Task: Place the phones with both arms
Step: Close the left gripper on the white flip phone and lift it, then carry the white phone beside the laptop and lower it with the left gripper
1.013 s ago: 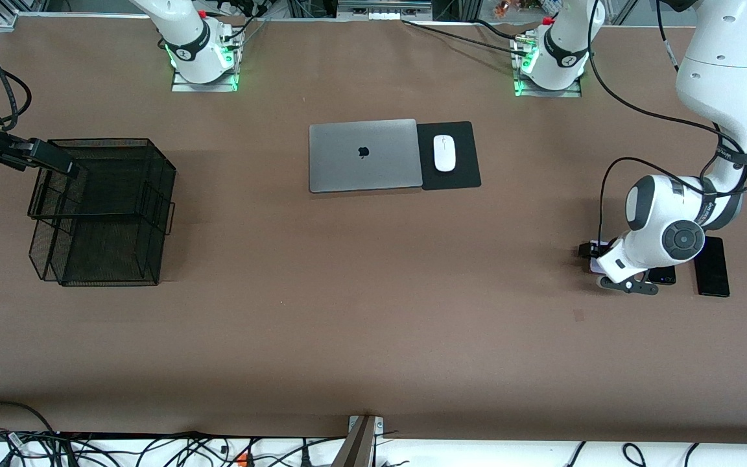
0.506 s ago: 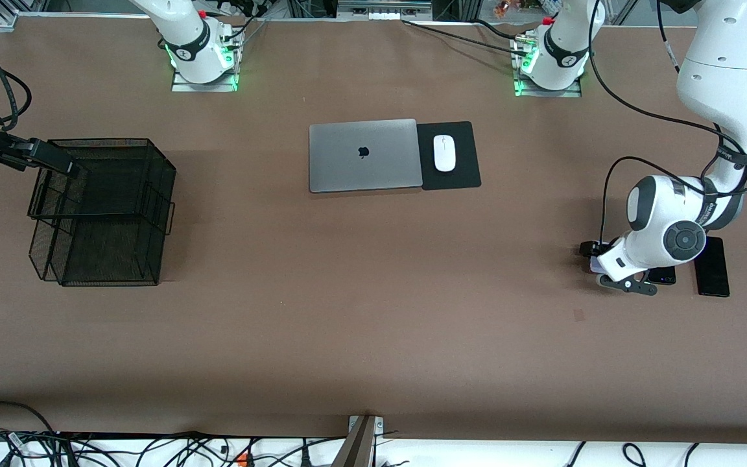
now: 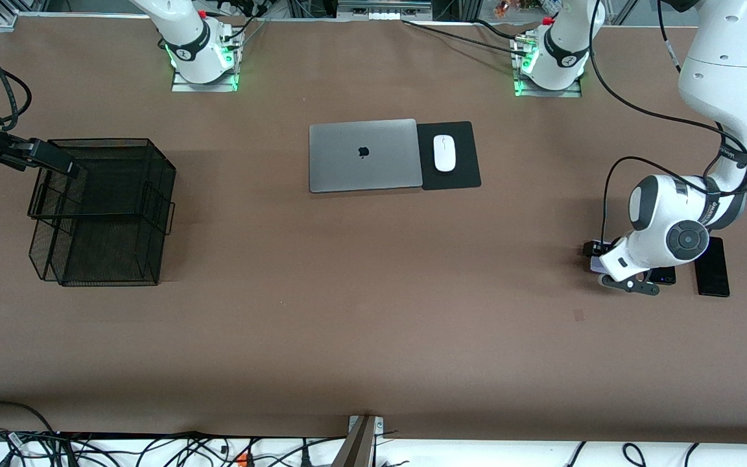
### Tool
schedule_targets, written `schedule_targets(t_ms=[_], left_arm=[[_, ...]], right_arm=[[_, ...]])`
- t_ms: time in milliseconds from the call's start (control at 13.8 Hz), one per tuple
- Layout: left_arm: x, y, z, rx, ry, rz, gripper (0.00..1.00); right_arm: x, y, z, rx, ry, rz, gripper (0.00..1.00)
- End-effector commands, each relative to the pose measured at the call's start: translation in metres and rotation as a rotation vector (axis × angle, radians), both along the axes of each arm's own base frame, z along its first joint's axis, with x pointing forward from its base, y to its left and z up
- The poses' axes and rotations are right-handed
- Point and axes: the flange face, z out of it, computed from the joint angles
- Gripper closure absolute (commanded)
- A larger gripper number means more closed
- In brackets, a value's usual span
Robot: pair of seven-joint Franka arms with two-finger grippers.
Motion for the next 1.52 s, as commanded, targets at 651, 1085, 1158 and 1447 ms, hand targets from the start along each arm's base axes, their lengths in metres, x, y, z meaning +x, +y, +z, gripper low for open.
schedule_targets(t_ms=[651,1085,1158,1447], left_arm=[[0.058,-0.066,0.115,0.055,0.082,0.082,0.49],[0.049,-0.166,0.090,0.098,0.075,0.190,0.49],[0.045,-0.189,0.088,0.084,0.080,0.212,0.49],[0.023,-0.293,0.093,0.049,0.078,0.283,0.50]], right_arm=[[-0.001,0.002,0.003,0.018,-0.008,-0.002,0.00],[-0.001,0.002,0.003,0.018,-0.009,-0.002,0.00],[-0.001,0.002,0.003,0.018,-0.009,-0.002,0.00],[-0.001,0.002,0.003,0.018,-0.009,-0.002,0.00]])
